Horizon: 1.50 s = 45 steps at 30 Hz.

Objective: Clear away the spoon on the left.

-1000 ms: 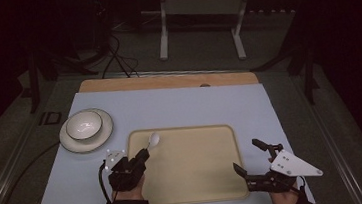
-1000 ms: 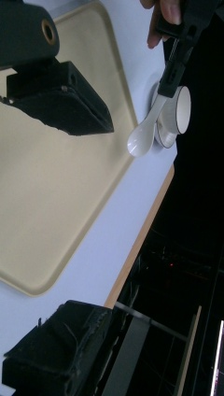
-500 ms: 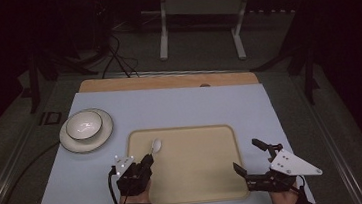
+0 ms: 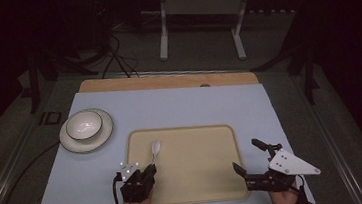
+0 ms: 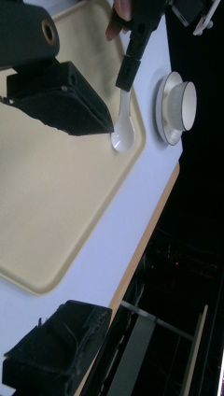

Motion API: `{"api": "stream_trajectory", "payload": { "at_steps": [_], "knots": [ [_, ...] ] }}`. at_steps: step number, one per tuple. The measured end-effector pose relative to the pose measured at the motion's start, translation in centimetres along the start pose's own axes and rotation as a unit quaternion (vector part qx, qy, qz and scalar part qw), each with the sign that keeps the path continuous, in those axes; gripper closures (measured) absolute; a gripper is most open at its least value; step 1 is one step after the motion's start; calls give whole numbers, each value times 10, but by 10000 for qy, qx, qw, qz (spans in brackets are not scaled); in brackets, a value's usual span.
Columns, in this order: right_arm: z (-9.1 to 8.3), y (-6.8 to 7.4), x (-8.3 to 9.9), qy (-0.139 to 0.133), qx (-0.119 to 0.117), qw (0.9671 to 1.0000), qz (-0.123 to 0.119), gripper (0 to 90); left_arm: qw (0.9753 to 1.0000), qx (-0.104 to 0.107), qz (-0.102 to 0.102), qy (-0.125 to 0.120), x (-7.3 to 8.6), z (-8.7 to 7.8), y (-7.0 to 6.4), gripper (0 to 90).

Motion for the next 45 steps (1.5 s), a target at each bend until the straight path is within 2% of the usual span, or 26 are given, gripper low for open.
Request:
{"api": "stream_trajectory", "payload": {
  "at_steps": [3, 7, 11, 13, 17, 23, 30, 33, 38, 43, 45],
  "knots": [
    [0, 0, 0, 17, 6, 10000, -6, 104, 9998, -6, 35, 184, 2, 5, 1, 849],
    [1, 0, 0, 25, -16, 10000, 14, 104, 9994, -110, 72, 306, 3, 10, 6, 844],
    [1, 0, 1, 29, -31, 10000, 22, 104, 9990, -174, 61, 410, 5, 13, 9, 830],
    [1, -1, 1, 36, -41, 10000, 39, 104, 9986, -229, -21, 482, 6, 16, 14, 823],
    [1, -1, 1, 52, -46, 10000, 45, 104, 9981, -385, 34, 471, 5, 15, 13, 764],
    [2, -1, 1, 69, -65, 9999, 58, 104, 9980, -415, 1, 482, 4, 15, 15, 760],
    [2, 0, 1, 86, -68, 9999, 35, 104, 9972, -542, 122, 507, 3, 14, 15, 694],
    [2, 0, 1, 94, -77, 9999, 38, 104, 9966, -627, 165, 513, 2, 14, 16, 693],
    [2, 0, 2, 101, -89, 9999, 15, 104, 9964, -654, 193, 508, 2, 13, 16, 675],
    [2, 0, 2, 102, -88, 9999, 13, 105, 9958, -709, 330, 476, 0, 9, 15, 639],
    [2, 0, 2, 108, -89, 9999, 12, 105, 9954, -691, 456, 476, -3, 7, 13, 631]
  ]
}}
Point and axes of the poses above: each handheld gripper's, and its own axes: z roughly forward along the jaws, x roughly out of its underside, y roughly to its left, the point moved 1 cm from there along z, roughly forward along the jaws, and after that the axes turned 11 degrees about x, right-handed, at the moved point
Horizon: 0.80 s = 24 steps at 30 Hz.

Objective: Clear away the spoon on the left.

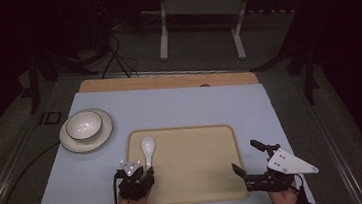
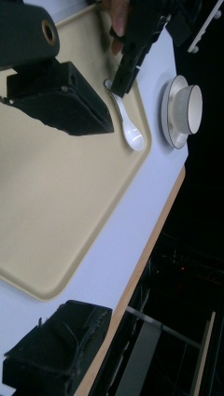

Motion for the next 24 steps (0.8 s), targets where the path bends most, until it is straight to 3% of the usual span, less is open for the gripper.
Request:
{"api": "stream_trajectory", "payload": {
  "at_steps": [7, 12, 15, 20, 24],
  "knots": [
    [-1, 0, 1, 12, 5, 10000, -6, 105, 9993, 174, 295, 135, -12, -8, -6, 595],
    [-3, -1, 1, 29, 49, 10000, 1, 104, 9975, 353, 443, 428, -14, -6, -6, 585],
    [-3, -1, 2, 42, 88, 10000, -7, 105, 9958, 444, 554, 585, -15, -4, -8, 528],
    [-4, -2, 2, 33, 113, 9999, -5, 104, 9942, 479, 743, 607, -25, -8, -11, 467],
    [-4, -2, 2, 36, 112, 9999, -7, 104, 9913, 584, 922, 739, -37, -13, -12, 394]
  ]
}}
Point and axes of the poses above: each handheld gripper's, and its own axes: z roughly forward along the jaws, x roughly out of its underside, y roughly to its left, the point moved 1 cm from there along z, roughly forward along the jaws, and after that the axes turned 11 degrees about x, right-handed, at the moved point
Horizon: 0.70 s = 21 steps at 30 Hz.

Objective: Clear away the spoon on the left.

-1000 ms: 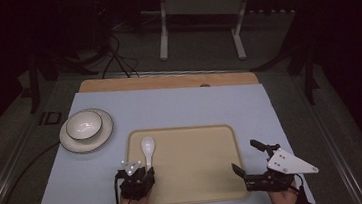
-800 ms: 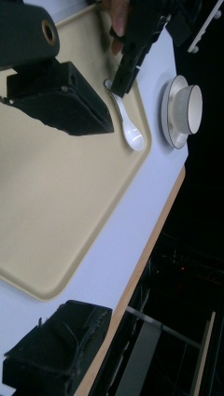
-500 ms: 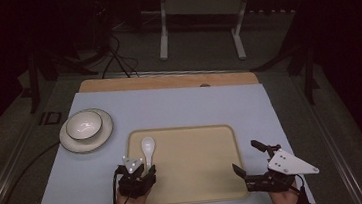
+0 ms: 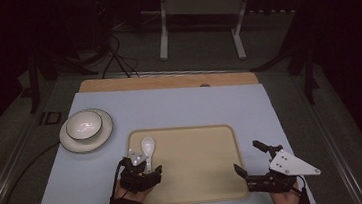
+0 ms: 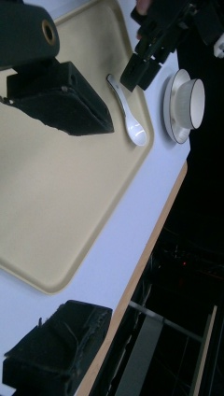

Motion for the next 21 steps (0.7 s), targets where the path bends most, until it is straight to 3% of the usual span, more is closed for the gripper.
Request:
{"api": "stream_trajectory", "payload": {
  "at_steps": [3, 4, 5, 7, 9, 12, 14, 21],
  "knots": [
    [0, -1, 0, -5, -1, 10000, 13, 104, 10000, 3, 54, 15, -3, -2, 0, 383],
    [0, -1, 0, 2, 3, 10000, 25, 104, 9994, 342, -39, 65, -7, -6, 3, 383],
    [0, 0, 0, 9, 3, 10000, 23, 104, 9989, 456, -61, 98, -8, -6, 4, 269],
    [1, 0, 0, 14, -1, 10000, 20, 104, 9987, 506, -60, 99, -8, -8, 5, 242],
    [1, 0, 0, 15, 1, 10000, 13, 104, 9971, 734, -81, 173, -8, -7, 8, 171],
    [0, 0, 0, 12, 2, 10000, 22, 104, 9954, 915, -125, 253, -8, -7, 11, 106],
    [1, 0, 1, 13, 3, 10000, 21, 104, 9954, 913, -106, 265, -8, -7, 12, 20],
    [0, -1, 1, 40, 12, 10000, 38, 104, 9966, 814, 133, 3, -14, -13, 15, 18]
  ]
}}
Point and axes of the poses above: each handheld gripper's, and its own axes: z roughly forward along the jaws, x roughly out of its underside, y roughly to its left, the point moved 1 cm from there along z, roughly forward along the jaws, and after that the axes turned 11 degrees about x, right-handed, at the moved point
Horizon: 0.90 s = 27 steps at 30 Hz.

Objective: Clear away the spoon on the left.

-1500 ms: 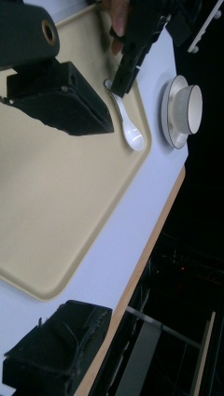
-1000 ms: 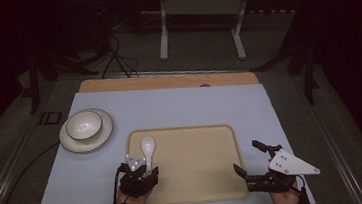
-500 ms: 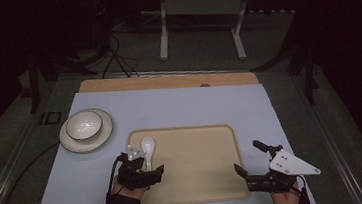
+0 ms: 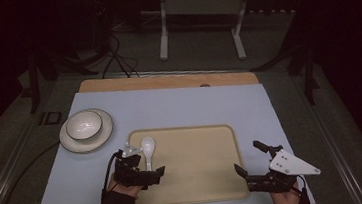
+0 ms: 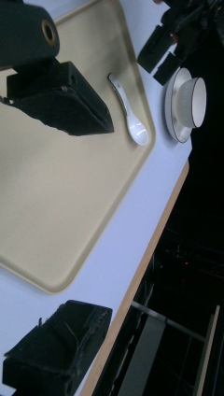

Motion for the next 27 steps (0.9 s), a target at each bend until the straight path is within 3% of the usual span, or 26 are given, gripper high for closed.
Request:
{"api": "stream_trajectory", "payload": {
  "at_steps": [16, 21, 25, 27],
  "knots": [
    [-2, 0, 1, 34, 2, 10000, -3, 104, 9985, -130, 439, -307, -11, -36, 15, 19],
    [-3, 0, 1, 33, 38, 10000, -9, 104, 9981, -135, 461, -383, -11, -46, 23, 18],
    [-3, 0, 2, 50, 42, 10000, -6, 104, 9955, -214, 694, -603, -10, -57, 28, 19],
    [-3, 0, 2, 58, 47, 10000, -11, 104, 9956, -126, 724, -584, -10, -62, 31, 19]
  ]
}}
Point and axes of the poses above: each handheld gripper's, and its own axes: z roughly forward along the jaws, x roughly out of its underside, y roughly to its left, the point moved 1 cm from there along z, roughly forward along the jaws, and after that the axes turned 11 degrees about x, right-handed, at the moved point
